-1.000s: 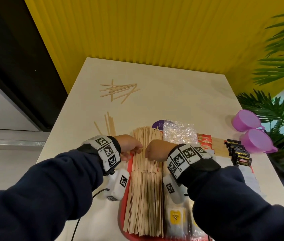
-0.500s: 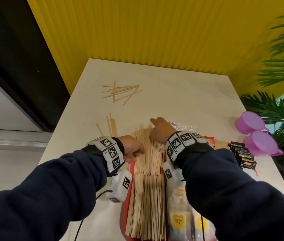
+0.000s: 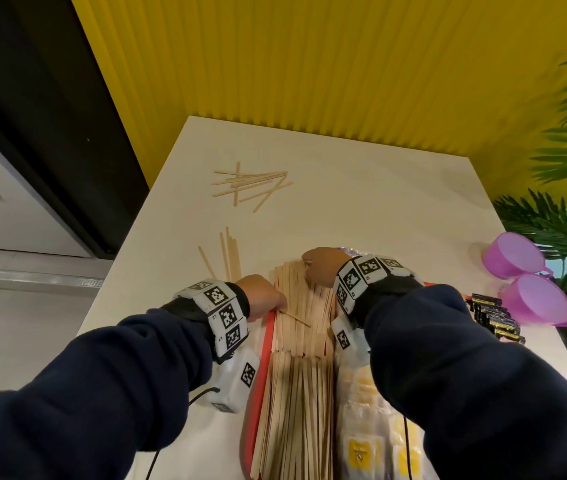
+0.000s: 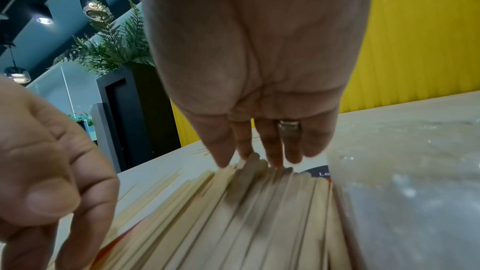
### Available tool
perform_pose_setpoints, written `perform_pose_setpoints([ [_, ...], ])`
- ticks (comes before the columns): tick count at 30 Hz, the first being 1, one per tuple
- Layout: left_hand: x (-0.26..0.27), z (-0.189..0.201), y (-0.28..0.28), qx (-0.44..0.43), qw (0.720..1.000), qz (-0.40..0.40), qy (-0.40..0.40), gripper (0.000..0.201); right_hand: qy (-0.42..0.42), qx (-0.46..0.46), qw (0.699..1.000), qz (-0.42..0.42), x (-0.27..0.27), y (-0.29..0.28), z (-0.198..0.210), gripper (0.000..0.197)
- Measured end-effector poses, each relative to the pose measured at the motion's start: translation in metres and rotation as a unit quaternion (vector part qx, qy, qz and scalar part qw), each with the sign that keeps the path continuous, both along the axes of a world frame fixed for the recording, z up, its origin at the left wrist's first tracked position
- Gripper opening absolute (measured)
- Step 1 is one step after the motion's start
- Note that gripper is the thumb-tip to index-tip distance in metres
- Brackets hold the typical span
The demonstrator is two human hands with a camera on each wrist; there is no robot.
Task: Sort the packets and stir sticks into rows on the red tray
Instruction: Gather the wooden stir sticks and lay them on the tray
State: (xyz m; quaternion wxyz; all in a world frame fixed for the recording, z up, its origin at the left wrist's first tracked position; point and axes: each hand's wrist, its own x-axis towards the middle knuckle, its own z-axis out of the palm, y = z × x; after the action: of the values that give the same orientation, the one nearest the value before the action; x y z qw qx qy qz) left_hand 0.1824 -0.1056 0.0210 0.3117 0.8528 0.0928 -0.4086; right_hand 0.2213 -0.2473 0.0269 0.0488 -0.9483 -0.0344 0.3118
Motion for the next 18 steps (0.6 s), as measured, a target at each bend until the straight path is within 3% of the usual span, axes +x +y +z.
perform_pose_setpoints([
  [5,0.003,-0.001,-0.003,0.019,1.0,-0.015,-0.011,0.026,0.002,0.022,0.999,0.026,-0.003,0.009,0.003,0.021],
  [8,0.002,0.0,-0.005,0.034,0.999,-0.031,-0.013,0.027,0.001,0.015,0.999,0.052,-0.006,0.012,0.004,0.032],
  [10,0.001,0.001,-0.005,0.038,0.999,-0.033,-0.016,0.028,-0.034,0.049,0.998,0.022,-0.004,0.01,0.013,0.045],
  [12,0.0,0.0,-0.005,0.032,0.998,-0.036,-0.026,0.028,-0.046,0.087,0.995,0.017,-0.008,0.007,0.027,0.042],
  [15,-0.001,-0.001,-0.004,-0.001,0.998,-0.04,-0.041,0.025,0.041,0.11,0.991,0.062,-0.026,0.004,0.042,0.031],
  [18,-0.004,0.001,-0.005,-0.016,0.997,-0.049,-0.059,0.033,0.141,0.069,0.983,0.095,-0.046,0.006,0.038,0.03],
])
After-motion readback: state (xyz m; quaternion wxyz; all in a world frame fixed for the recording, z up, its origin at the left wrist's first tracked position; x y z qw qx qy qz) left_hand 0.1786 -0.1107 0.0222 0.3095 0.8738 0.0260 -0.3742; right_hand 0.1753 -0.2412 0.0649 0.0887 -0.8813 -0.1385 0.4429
